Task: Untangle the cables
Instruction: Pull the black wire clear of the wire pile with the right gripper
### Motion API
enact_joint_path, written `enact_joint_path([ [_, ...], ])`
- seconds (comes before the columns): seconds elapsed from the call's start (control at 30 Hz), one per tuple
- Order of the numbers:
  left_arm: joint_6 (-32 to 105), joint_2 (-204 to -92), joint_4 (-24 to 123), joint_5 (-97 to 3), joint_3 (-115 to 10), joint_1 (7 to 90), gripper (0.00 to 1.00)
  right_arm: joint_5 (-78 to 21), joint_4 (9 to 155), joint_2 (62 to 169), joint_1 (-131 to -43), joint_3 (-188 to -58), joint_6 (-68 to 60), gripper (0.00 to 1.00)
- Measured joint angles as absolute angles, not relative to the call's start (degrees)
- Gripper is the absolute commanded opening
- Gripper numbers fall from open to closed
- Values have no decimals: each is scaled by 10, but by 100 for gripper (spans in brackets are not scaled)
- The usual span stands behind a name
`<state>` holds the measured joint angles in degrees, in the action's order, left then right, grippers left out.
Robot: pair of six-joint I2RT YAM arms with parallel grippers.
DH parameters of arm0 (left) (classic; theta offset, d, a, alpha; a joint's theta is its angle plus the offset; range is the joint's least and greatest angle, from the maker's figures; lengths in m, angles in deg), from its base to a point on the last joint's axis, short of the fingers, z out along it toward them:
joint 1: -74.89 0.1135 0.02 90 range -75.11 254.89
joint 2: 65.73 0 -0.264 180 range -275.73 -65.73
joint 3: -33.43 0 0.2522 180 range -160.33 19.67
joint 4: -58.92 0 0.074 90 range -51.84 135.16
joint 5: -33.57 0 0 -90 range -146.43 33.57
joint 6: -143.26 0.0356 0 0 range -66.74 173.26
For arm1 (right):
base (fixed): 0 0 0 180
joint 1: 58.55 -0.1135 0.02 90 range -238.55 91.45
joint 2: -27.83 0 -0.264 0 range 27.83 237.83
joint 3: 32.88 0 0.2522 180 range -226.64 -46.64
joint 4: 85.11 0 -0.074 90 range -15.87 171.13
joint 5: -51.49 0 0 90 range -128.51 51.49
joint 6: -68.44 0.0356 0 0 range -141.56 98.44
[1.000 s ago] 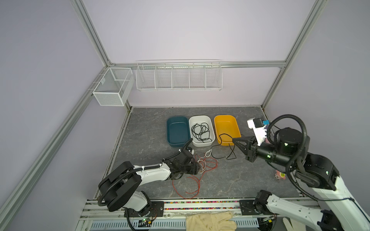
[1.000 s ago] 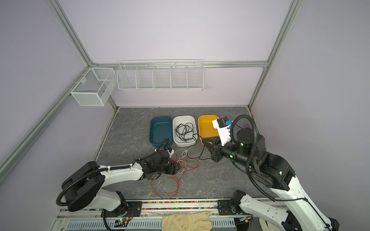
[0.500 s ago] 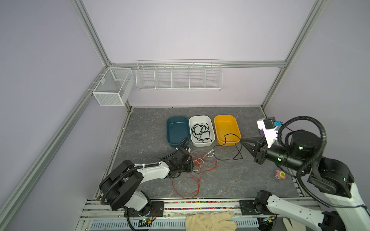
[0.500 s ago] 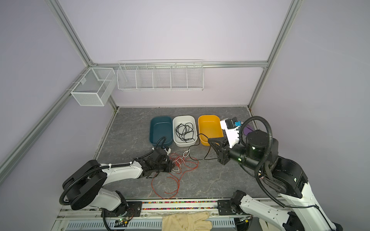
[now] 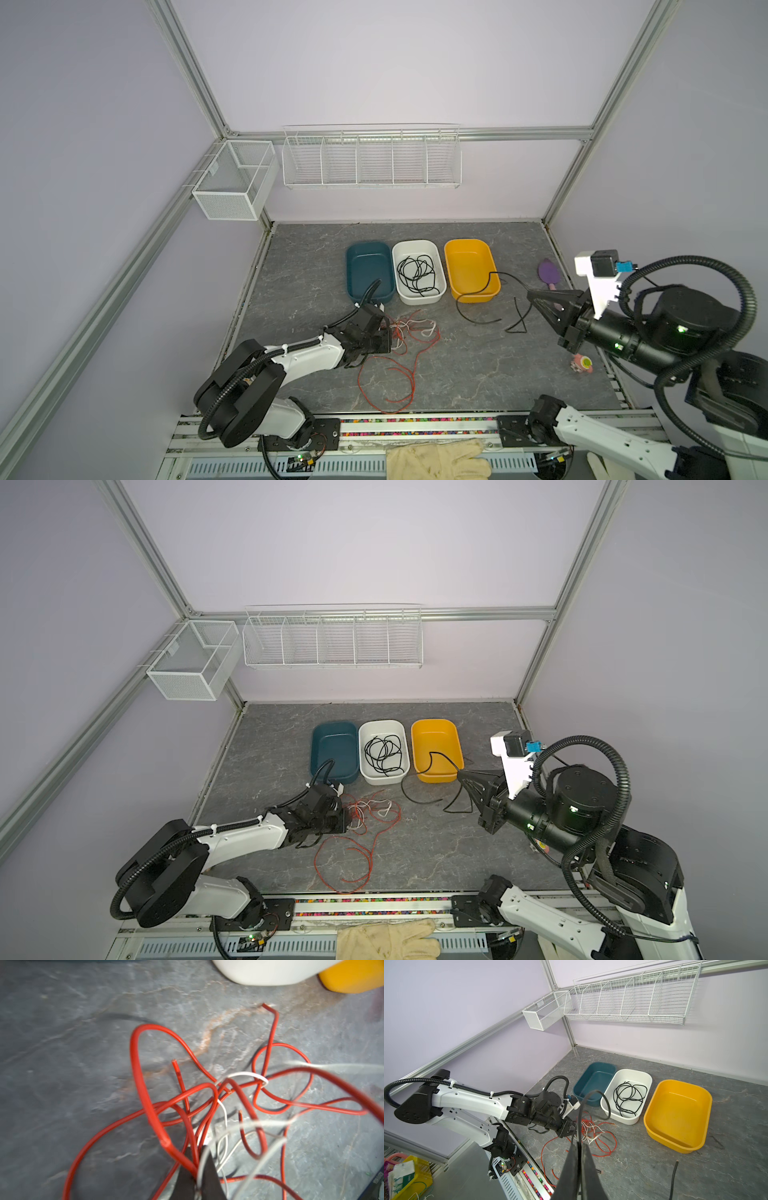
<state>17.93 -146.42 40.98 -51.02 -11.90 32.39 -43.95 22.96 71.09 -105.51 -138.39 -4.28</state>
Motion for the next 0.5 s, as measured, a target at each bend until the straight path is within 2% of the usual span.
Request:
enact_joint_path([
  [0.27,183,-1463,394,-506,-119,351,0,-448,219,710,-1055,-1406,-49,7],
  [0.5,187,-1416,343,-499,-133,351,0,-445,229,713,-1055,-1351,-49,7],
])
